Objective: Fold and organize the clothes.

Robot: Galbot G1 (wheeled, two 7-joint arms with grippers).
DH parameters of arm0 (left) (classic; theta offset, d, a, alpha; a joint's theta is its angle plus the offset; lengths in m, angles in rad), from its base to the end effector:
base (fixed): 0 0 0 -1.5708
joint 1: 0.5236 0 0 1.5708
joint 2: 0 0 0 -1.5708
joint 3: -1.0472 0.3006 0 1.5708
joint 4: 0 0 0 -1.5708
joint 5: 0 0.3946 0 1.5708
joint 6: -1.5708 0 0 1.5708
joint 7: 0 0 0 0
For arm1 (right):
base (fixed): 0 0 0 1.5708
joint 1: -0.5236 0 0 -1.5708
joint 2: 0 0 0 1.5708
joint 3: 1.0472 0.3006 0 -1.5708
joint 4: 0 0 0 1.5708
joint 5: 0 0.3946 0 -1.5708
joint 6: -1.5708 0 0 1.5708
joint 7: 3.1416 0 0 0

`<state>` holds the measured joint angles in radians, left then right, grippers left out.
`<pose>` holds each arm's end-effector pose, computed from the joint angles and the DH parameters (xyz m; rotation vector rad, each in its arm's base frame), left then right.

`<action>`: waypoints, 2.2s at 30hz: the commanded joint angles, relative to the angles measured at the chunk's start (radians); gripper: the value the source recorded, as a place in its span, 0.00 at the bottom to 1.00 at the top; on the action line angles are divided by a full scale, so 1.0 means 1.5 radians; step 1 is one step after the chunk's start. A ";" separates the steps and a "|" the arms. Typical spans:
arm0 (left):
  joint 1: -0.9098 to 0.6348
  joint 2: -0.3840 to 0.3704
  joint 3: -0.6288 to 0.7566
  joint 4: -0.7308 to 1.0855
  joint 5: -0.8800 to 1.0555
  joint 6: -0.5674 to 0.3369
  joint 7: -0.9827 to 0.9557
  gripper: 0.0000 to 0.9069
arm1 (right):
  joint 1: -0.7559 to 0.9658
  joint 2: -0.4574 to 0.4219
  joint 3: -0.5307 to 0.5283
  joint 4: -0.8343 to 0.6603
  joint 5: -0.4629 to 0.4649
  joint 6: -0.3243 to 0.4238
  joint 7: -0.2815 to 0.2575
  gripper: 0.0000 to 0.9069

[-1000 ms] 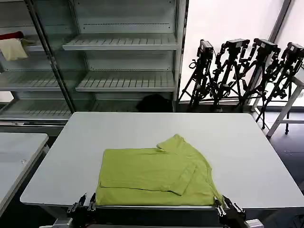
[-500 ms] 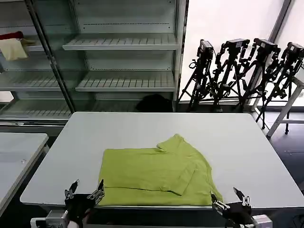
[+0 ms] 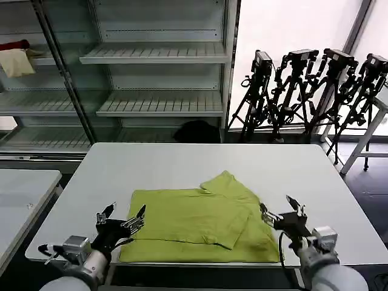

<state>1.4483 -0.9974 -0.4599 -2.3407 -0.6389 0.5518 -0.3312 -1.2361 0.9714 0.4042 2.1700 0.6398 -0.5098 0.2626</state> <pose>0.2480 -0.0011 -0.1395 -0.2268 -2.7968 -0.0095 0.3016 -0.0120 -0.1456 0.2676 -2.8658 0.0454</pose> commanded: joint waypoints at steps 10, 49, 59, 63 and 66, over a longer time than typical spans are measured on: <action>-0.249 -0.004 0.073 0.286 -0.018 0.018 0.100 1.00 | 0.409 0.106 -0.242 -0.412 -0.011 -0.040 -0.108 1.00; -0.309 -0.021 0.099 0.415 -0.007 0.019 0.108 1.00 | 0.408 0.153 -0.255 -0.494 -0.065 -0.046 -0.133 1.00; -0.298 -0.024 0.097 0.414 -0.024 0.018 0.114 0.07 | 0.397 0.156 -0.250 -0.498 -0.069 -0.045 -0.142 0.72; -0.295 -0.028 0.097 0.412 -0.025 0.019 0.113 0.03 | 0.384 0.157 -0.244 -0.495 -0.073 -0.045 -0.146 0.66; -0.294 -0.028 0.096 0.412 -0.026 0.018 0.114 0.02 | 0.377 0.156 -0.243 -0.493 -0.077 -0.045 -0.150 0.58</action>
<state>1.0048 -1.0397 -0.3142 -1.7310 -0.6663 0.5766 -0.1627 -0.6558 1.2028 0.0425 1.4350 0.5259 -0.5736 0.0430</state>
